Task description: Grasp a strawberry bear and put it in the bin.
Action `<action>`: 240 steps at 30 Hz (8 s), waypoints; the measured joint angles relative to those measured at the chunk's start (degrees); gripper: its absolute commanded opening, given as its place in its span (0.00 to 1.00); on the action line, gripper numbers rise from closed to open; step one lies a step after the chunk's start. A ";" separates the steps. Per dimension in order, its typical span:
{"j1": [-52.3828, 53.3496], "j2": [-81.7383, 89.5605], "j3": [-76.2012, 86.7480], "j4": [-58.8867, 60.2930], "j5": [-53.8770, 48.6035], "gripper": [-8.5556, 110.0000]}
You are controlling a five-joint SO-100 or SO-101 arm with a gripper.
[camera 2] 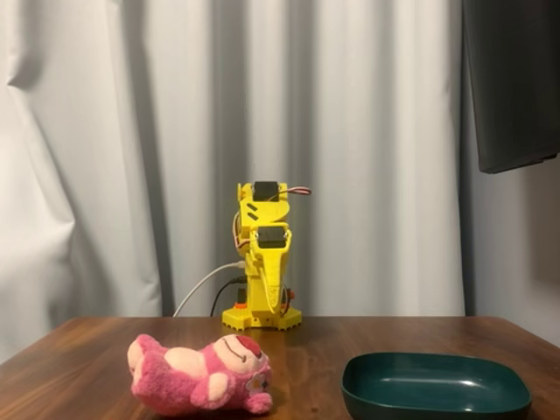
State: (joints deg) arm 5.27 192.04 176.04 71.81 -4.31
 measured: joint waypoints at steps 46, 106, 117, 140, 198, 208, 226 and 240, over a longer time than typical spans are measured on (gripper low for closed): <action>-13.89 0.00 -4.04 -5.98 0.00 0.29; -14.85 -126.04 -117.86 20.65 0.53 0.44; -14.15 -126.47 -115.84 23.82 0.62 0.45; -14.85 -143.09 -130.96 23.73 0.62 0.45; 9.93 -152.58 -167.61 23.64 -0.44 0.08; 14.41 -152.58 -171.47 18.81 -3.87 0.09; 13.10 -152.58 -177.98 17.23 -5.98 0.14; 13.27 -152.58 -177.98 18.28 -5.98 0.28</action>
State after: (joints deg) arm 18.54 39.46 -1.93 90.09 -10.28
